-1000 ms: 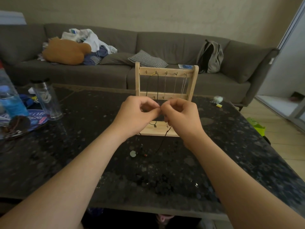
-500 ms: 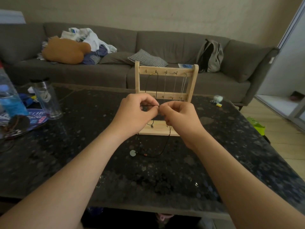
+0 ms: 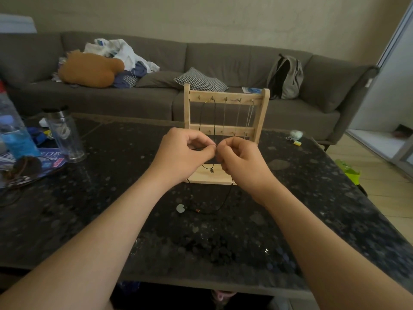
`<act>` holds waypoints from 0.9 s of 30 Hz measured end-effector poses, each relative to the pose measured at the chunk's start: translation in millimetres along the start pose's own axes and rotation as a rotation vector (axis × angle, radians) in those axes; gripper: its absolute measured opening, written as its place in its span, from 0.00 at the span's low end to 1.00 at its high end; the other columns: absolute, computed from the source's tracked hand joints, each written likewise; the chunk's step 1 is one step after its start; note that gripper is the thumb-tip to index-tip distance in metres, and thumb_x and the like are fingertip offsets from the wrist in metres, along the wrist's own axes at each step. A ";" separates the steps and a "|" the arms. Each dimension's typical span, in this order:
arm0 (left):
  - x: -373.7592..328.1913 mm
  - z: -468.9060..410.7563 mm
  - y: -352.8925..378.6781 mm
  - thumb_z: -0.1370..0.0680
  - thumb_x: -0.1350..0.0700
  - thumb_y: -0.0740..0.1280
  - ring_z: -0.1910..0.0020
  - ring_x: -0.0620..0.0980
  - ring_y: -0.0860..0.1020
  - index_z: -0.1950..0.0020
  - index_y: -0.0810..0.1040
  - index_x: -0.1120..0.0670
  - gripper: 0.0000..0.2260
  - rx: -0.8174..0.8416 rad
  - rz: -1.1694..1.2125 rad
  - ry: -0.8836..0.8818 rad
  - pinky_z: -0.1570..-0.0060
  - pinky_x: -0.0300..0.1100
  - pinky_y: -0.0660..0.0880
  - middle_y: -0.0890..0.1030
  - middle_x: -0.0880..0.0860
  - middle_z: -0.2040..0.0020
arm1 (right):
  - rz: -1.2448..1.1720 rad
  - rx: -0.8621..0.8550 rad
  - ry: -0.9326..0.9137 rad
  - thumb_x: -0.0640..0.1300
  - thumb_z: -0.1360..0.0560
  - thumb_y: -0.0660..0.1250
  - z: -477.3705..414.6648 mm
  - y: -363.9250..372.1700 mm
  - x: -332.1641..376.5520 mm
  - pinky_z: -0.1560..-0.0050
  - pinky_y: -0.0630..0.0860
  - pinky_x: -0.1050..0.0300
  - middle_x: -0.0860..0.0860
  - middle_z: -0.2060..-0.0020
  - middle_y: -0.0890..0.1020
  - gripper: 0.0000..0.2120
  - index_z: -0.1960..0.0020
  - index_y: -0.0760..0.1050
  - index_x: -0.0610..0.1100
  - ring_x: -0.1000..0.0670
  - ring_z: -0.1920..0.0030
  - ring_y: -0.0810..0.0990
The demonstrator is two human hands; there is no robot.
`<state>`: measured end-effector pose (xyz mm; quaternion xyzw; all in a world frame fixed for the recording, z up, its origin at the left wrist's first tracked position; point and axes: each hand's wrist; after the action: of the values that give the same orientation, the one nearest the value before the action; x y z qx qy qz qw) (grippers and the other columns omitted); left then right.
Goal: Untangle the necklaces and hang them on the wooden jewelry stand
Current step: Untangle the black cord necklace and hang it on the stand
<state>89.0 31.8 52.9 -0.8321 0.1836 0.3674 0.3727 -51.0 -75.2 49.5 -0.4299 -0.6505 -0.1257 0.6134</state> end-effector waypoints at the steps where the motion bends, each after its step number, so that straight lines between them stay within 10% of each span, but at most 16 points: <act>1: 0.1 -0.3 0.1 0.20 0.55 0.76 0.52 0.37 0.85 0.48 0.90 0.49 0.04 0.003 0.024 -0.028 0.52 0.29 0.78 0.88 0.42 0.56 | 0.009 0.023 0.002 0.45 0.14 0.62 0.5 0.3 0.7 0.64 0.74 0.65 0.52 0.63 0.80 0.08 0.46 0.80 0.45 0.61 0.69 0.75; 27: -3.8 1.2 0.8 0.24 0.55 0.76 0.55 0.41 0.85 0.54 0.87 0.47 0.03 0.049 0.016 -0.085 0.50 0.39 0.83 0.87 0.45 0.58 | 0.040 0.107 -0.018 0.43 0.14 0.64 0.9 -10.1 -2.3 0.56 0.76 0.57 0.50 0.63 0.82 0.10 0.48 0.82 0.42 0.56 0.64 0.81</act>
<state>85.4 32.3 54.8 -0.8049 0.1832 0.4007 0.3975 -59.1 -81.6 50.9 -0.4106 -0.6531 -0.0746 0.6319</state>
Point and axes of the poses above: each hand's wrist, its own z-axis away from the middle knuckle, its own y-axis out of the palm, x = y × z
